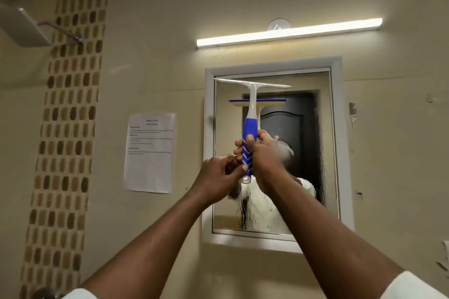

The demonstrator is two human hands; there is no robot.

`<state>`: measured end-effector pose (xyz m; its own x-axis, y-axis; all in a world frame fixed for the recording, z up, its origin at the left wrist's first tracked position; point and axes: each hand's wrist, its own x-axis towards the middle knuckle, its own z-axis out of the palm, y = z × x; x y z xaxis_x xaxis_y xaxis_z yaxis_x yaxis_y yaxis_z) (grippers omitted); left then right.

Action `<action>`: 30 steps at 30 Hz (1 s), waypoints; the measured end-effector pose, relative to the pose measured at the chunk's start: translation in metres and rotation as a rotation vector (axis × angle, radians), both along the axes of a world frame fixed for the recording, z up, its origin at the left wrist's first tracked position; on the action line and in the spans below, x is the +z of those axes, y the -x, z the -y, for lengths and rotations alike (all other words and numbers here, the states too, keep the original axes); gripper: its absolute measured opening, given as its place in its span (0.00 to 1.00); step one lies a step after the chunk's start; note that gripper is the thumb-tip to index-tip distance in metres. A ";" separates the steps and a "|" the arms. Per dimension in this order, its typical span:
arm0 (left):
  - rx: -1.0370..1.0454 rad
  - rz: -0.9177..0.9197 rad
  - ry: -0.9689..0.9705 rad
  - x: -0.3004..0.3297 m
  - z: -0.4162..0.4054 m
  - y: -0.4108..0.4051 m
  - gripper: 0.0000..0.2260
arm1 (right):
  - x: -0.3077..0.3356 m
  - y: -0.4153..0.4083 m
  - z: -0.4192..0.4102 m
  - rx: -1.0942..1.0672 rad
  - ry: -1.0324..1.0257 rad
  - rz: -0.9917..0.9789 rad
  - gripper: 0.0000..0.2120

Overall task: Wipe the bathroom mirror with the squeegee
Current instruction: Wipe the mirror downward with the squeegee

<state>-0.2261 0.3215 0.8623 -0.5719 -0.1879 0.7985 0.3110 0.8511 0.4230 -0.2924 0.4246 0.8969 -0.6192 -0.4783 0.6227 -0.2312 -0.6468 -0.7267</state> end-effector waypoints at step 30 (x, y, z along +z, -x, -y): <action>0.506 -0.068 0.549 0.029 0.108 -0.011 0.24 | 0.046 0.021 0.043 -0.356 -0.018 -0.122 0.16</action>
